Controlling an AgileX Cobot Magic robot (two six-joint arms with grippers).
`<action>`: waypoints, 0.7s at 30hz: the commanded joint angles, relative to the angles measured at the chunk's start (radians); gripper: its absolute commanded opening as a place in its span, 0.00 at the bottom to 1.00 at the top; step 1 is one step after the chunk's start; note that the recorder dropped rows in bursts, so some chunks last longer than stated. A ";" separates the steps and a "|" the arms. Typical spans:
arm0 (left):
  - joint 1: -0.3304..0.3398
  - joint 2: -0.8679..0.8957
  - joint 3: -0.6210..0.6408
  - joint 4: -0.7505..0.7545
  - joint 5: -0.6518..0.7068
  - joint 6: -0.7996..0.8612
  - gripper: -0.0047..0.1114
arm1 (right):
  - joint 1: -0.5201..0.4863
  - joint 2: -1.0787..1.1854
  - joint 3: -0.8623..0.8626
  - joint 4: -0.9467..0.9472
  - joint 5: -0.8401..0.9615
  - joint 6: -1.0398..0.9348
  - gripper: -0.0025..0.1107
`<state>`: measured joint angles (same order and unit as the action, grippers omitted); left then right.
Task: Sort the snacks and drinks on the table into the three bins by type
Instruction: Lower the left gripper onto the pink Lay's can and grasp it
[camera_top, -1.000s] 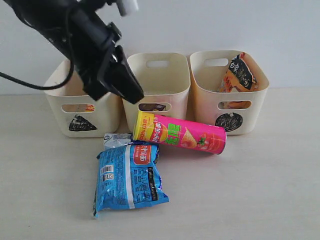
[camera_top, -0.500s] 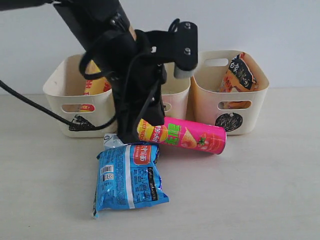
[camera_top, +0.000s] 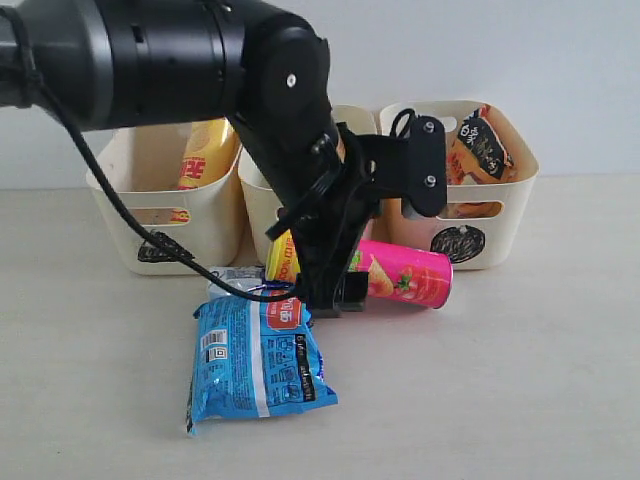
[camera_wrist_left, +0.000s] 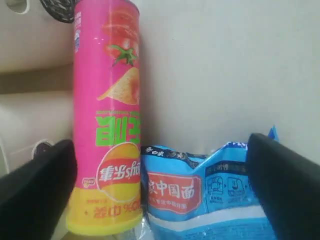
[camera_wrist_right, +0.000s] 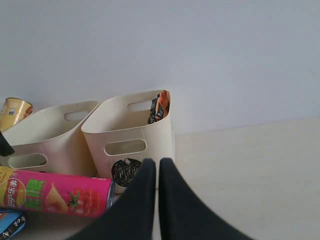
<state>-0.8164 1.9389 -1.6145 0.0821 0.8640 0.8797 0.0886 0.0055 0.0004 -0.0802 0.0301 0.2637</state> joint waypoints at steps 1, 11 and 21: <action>-0.008 0.052 -0.001 0.004 -0.071 -0.012 0.81 | 0.002 -0.005 0.000 -0.007 0.000 -0.004 0.02; -0.010 0.139 -0.001 0.105 -0.305 -0.012 0.81 | 0.002 -0.005 0.000 -0.007 -0.002 -0.004 0.02; -0.010 0.219 -0.001 0.256 -0.419 -0.012 0.80 | 0.002 -0.005 0.000 -0.007 -0.002 -0.004 0.02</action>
<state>-0.8208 2.1418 -1.6145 0.2899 0.4874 0.8772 0.0886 0.0055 0.0004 -0.0802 0.0301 0.2637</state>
